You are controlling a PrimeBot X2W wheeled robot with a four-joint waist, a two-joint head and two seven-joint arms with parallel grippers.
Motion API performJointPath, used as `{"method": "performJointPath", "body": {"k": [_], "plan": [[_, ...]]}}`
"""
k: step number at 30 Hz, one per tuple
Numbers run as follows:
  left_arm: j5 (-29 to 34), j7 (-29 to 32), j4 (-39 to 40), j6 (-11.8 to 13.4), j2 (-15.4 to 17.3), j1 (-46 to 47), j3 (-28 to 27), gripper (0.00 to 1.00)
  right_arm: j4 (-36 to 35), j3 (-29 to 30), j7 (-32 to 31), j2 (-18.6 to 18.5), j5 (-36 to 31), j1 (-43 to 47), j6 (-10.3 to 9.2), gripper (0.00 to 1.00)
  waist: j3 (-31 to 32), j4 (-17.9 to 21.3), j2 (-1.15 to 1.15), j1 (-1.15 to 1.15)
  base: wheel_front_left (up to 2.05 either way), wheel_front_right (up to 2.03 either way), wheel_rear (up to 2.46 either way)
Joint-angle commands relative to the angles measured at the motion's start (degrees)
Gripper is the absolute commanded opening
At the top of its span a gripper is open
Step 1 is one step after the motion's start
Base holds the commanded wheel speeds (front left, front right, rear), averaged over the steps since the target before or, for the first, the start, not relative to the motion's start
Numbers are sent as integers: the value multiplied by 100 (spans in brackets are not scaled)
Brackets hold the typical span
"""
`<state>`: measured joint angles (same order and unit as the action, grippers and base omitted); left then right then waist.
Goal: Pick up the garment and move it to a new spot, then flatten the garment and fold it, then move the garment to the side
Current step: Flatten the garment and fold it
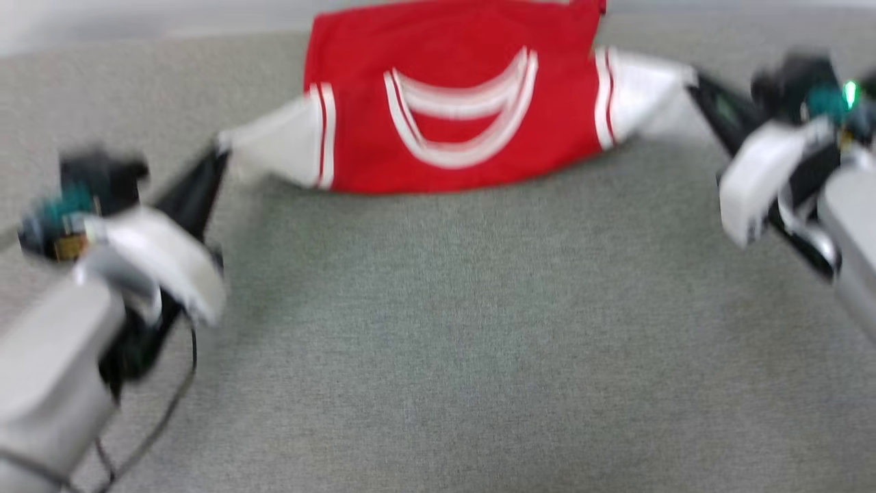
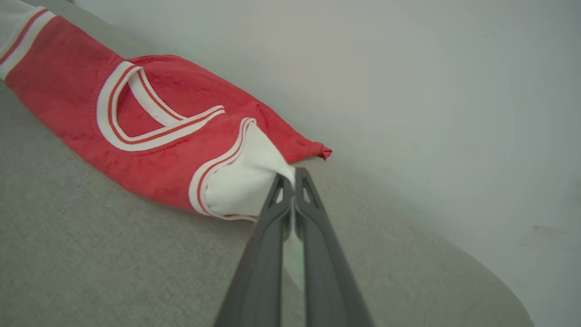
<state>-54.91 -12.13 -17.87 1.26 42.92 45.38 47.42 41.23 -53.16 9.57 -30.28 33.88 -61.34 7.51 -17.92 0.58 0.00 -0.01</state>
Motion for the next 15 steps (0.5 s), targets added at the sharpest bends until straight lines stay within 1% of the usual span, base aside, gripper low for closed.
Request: {"method": "performJointPath", "body": {"k": [1,5,7,9,13,15], "plan": [[-101,-66,174,130,84,-329,-19,0,-89,-17,67,-119,156,252,-4,0,253,-15,0,1,0,0,0],[-345,-142,682,489,313,-1384,48,0,-358,-212,110,-434,270,1042,-4,0,539,-2,0,1,0,0,0],[-537,-189,861,621,400,-1868,21,0,-465,-222,152,-606,274,1375,-4,0,687,12,0,1,0,0,0],[-648,-219,1006,715,449,-2308,51,0,-548,-219,103,-769,361,1815,-4,0,831,-8,0,1,0,0,0],[-847,-275,1170,935,560,-3070,11,0,-731,-10,83,-1059,461,2499,-4,0,1043,26,0,1,0,0,0],[-925,-283,1220,1000,574,-3413,-50,0,-827,100,59,-1157,515,2902,-4,0,1131,36,0,1,0,0,0]]}}
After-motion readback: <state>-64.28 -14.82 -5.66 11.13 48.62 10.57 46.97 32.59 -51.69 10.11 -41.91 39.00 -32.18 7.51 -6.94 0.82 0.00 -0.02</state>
